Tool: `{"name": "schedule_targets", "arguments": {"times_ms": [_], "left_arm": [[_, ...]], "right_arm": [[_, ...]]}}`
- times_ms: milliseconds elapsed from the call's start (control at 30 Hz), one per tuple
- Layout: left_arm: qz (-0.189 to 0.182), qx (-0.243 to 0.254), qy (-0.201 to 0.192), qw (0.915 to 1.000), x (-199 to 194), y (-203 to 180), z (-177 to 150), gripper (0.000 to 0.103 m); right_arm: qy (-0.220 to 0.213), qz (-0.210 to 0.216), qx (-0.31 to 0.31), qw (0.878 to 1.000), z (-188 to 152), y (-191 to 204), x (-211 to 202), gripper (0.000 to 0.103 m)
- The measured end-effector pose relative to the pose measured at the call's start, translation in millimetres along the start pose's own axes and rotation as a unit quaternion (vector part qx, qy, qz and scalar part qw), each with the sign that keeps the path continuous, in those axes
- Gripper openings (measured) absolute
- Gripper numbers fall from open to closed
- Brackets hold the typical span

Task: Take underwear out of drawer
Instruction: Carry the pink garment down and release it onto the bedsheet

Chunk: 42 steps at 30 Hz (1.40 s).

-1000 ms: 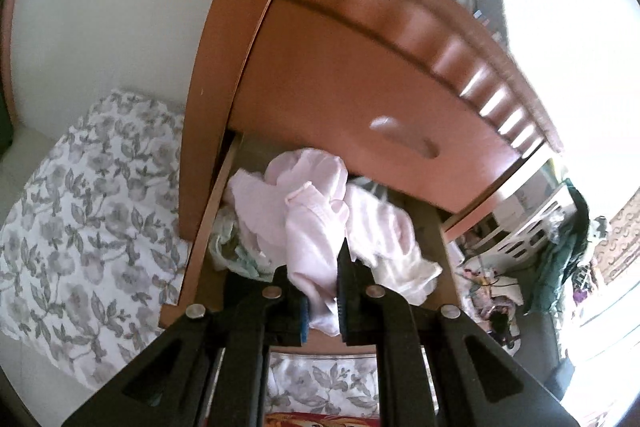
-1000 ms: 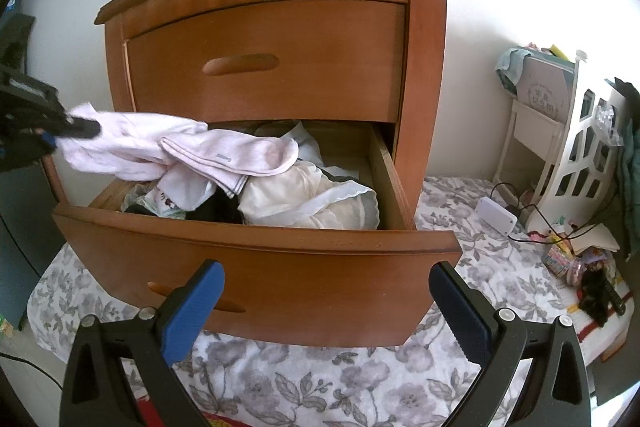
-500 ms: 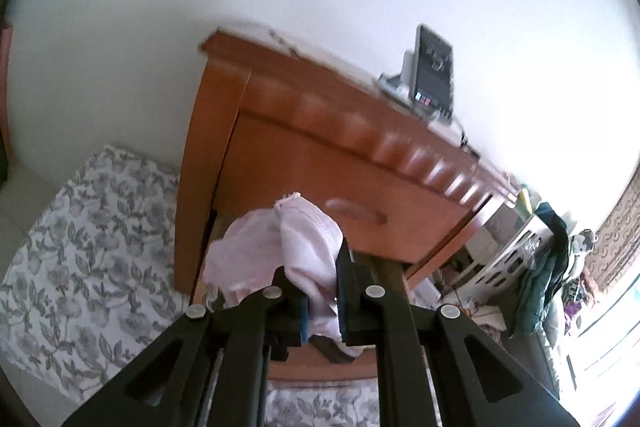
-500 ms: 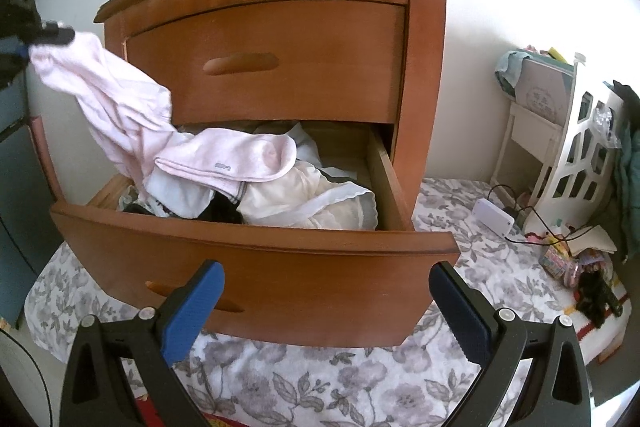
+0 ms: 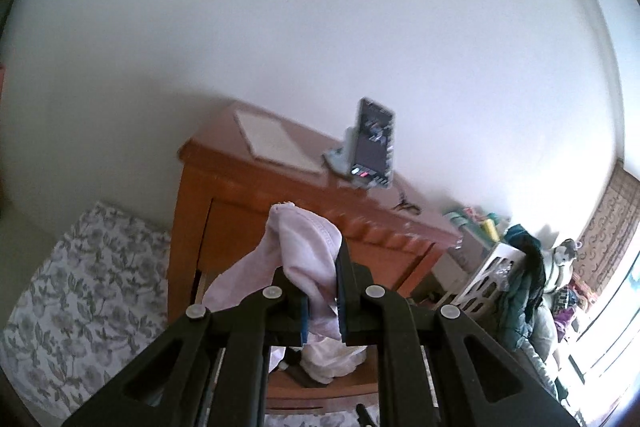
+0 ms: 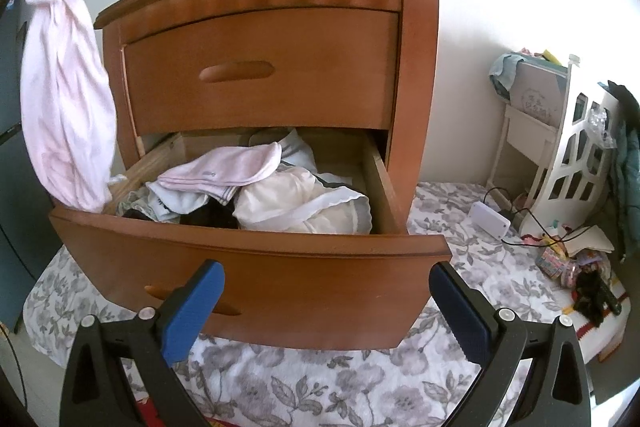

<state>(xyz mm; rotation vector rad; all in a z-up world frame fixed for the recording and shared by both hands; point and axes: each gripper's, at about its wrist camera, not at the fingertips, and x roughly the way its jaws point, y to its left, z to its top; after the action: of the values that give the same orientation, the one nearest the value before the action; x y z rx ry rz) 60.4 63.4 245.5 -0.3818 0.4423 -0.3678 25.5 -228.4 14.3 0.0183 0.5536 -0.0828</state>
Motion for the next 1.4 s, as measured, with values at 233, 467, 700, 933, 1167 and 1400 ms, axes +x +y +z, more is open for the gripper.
{"name": "schedule_targets", "arguments": {"times_ms": [233,467,700,933,1167,1400], "left_arm": [[-0.034,0.04,-0.037,0.9979,-41.7,-32.5,8.1,0.011],[-0.042,0.099,-0.035,0.9935,-59.4,-64.5,-5.8,0.011],[-0.045,0.101,0.03,0.9934,-41.5,-67.3,-38.1,0.011],[-0.027,0.09,0.111,0.9894,-9.8,-51.8,-77.0,0.011],[-0.003,0.079,0.198,0.9771,29.2,-35.3,-123.9,0.011],[0.024,0.083,0.254,0.9632,67.0,-23.8,-166.3,0.011]], "right_arm": [[-0.007,-0.003,0.001,1.0,0.1,-0.2,-3.2,0.103],[-0.01,0.008,-0.002,1.0,-1.6,0.6,-6.9,0.103],[-0.021,0.002,0.001,1.0,-2.5,-1.0,-12.2,0.103],[-0.023,-0.005,0.027,0.999,-2.3,-11.2,-12.8,0.103],[-0.016,-0.007,0.041,0.999,-2.4,-17.2,-10.3,0.103],[-0.017,-0.007,0.04,0.999,-2.7,-16.8,-11.0,0.103]]}}
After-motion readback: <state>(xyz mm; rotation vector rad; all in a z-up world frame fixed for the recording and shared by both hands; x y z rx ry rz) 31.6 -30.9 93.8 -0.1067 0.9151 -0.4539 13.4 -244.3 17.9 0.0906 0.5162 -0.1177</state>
